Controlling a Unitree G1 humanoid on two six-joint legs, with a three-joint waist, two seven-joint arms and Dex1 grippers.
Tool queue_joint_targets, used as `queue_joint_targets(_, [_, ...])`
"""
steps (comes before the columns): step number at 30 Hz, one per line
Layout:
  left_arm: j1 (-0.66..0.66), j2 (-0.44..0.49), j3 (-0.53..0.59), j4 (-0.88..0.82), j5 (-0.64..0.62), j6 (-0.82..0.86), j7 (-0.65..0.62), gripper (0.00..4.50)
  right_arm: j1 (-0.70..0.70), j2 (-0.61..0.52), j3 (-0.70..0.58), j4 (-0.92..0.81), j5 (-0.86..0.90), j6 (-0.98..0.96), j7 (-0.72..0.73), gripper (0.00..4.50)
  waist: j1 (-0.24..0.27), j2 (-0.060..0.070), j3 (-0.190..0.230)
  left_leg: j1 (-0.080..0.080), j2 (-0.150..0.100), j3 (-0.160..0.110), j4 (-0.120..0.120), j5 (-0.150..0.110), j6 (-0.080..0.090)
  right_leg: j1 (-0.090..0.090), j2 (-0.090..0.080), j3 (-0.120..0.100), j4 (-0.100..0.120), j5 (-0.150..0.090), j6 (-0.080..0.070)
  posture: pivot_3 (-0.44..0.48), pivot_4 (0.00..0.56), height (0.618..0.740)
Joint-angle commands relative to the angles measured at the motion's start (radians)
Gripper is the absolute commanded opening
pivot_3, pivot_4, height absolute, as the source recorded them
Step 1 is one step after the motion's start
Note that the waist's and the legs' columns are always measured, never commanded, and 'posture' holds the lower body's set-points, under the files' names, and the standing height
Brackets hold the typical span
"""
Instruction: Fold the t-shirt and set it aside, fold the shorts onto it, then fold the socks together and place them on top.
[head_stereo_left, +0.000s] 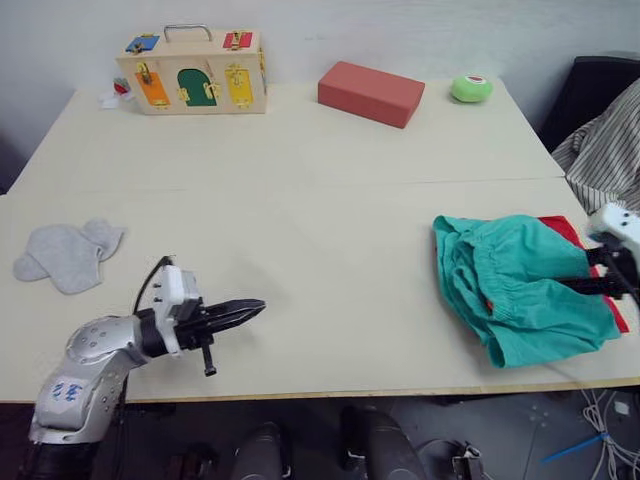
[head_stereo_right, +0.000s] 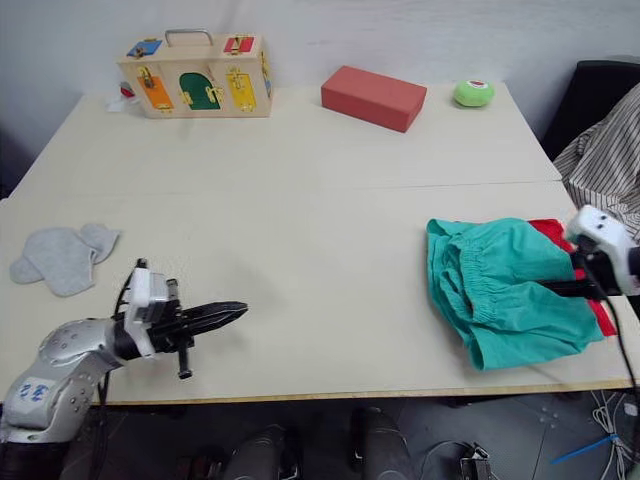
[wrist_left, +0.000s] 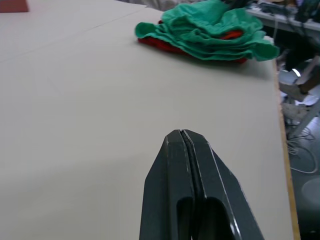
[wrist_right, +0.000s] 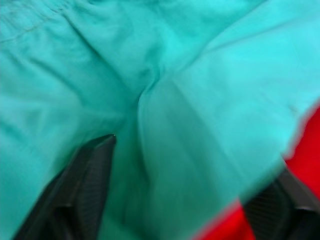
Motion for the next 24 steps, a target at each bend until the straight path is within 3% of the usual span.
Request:
queue_joint_targets(1, [0.054,0.025,0.114,0.039,0.020,-0.065,0.007,0.00,0.112,0.004,-0.149,-0.206,0.114,-0.092,-0.002,4.47,-0.003,0.000,0.000,0.001,0.000,0.000,0.000,0.000,0.000,0.000,0.000,0.000,0.000,0.000,0.000,0.000,0.150,0.740])
queue_joint_targets(4, [0.122,0.041,0.220,0.088,0.025,-0.084,0.017,0.00,0.232,0.100,-0.249,-0.428,0.212,-0.063,-0.090,4.47,-0.009,-0.002,0.000,0.002,0.002,0.000,0.000,-0.002,-0.001,0.001,0.002,0.001,0.001,0.000,0.000,0.000,0.150,0.740])
queue_joint_targets(7, [0.192,0.035,0.311,0.108,0.010,-0.062,0.050,0.00,0.350,0.217,-0.257,-0.615,0.230,-0.144,-0.152,4.47,-0.001,-0.003,0.000,0.001,0.002,0.000,-0.001,-0.002,-0.001,0.000,0.002,0.000,0.001,0.000,0.000,0.000,0.150,0.740])
queue_joint_targets(10, [0.321,-0.017,0.443,0.152,0.027,-0.090,0.105,0.83,0.470,0.457,-0.165,-0.896,0.234,-0.126,-0.359,4.50,-0.003,-0.007,-0.003,0.002,0.003,-0.001,-0.003,-0.003,-0.002,0.000,0.002,0.000,0.000,-0.001,-0.001,0.000,0.150,0.740])
queue_joint_targets(13, [0.412,-0.078,0.564,0.205,0.020,-0.119,0.166,1.79,0.553,0.592,-0.068,-1.065,0.193,-0.063,-0.484,4.50,-0.003,-0.006,-0.002,0.001,0.004,0.000,-0.006,-0.003,-0.002,-0.001,0.002,0.000,-0.001,-0.001,-0.002,0.000,0.150,0.740])
queue_joint_targets(18, [0.487,-0.150,0.686,0.262,-0.002,-0.147,0.240,3.35,0.559,0.651,-0.020,-1.109,0.219,-0.006,-0.539,4.50,0.006,-0.012,-0.005,0.001,0.000,-0.001,-0.003,-0.010,0.005,0.001,-0.003,-0.001,-0.002,0.000,-0.001,0.000,0.150,0.740])
queue_joint_targets(19, [0.497,-0.164,0.708,0.277,0.004,-0.159,0.265,3.66,0.561,0.656,-0.012,-1.116,0.231,-0.004,-0.533,4.50,0.006,-0.007,-0.002,0.001,-0.001,-0.003,-0.002,-0.011,0.005,0.002,-0.004,-0.003,-0.003,0.000,-0.001,0.000,0.150,0.740])
queue_joint_targets(22, [0.514,-0.194,0.758,0.308,0.018,-0.181,0.334,4.47,0.585,0.651,0.000,-1.148,0.252,0.018,-0.524,4.50,-0.007,0.002,0.003,-0.001,-0.008,-0.052,-0.007,-0.007,0.009,0.046,-0.015,-0.051,-0.029,-0.001,0.005,0.000,0.150,0.740])
queue_joint_targets(24, [0.516,-0.205,0.777,0.309,0.009,-0.187,0.364,4.47,0.608,0.645,0.000,-1.172,0.253,0.003,-0.518,4.50,0.008,-0.007,-0.002,0.000,-0.008,-0.054,-0.005,-0.006,0.006,0.037,-0.018,-0.055,-0.021,-0.007,0.004,0.000,0.150,0.740])
